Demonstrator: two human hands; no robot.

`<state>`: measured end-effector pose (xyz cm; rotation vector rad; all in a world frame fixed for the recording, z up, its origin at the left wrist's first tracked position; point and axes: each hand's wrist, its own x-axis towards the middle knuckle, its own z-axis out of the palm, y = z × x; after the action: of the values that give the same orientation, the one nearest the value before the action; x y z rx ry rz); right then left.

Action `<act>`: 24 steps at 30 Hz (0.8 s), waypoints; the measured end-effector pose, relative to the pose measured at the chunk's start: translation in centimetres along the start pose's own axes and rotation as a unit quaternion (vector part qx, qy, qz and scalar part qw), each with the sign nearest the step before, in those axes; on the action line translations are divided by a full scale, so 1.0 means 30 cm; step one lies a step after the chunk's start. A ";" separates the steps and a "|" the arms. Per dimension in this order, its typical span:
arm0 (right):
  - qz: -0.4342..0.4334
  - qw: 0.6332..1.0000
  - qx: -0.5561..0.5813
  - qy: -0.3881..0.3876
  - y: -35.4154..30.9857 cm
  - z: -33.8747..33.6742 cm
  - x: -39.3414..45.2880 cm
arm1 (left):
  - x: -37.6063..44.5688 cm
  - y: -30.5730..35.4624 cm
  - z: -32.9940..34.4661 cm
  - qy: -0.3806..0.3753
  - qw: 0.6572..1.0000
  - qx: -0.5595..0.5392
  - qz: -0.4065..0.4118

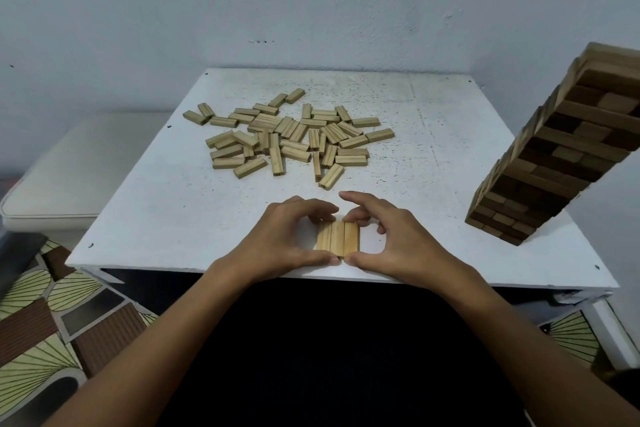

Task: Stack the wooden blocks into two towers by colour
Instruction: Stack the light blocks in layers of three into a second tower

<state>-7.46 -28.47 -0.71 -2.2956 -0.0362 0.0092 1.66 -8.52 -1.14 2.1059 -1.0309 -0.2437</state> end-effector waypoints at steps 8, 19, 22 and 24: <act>0.005 1.000 -0.007 -0.009 -0.011 0.006 0.009 | 0.005 -0.007 -0.003 -0.006 1.000 -0.016 0.000; -0.009 0.999 0.022 0.021 -0.008 -0.008 0.016 | 0.002 -0.019 -0.020 0.051 0.998 -0.024 0.008; -0.019 0.996 0.007 0.088 -0.012 -0.012 0.066 | 0.057 -0.039 -0.047 0.121 0.991 0.042 0.047; -0.017 0.994 -0.055 0.097 -0.014 -0.016 0.119 | 0.114 -0.065 -0.065 0.111 0.985 0.114 0.064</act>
<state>-3.89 -28.44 -0.06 -2.3948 0.0252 -0.2398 5.95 -9.23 -0.66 2.1975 -1.0942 0.1778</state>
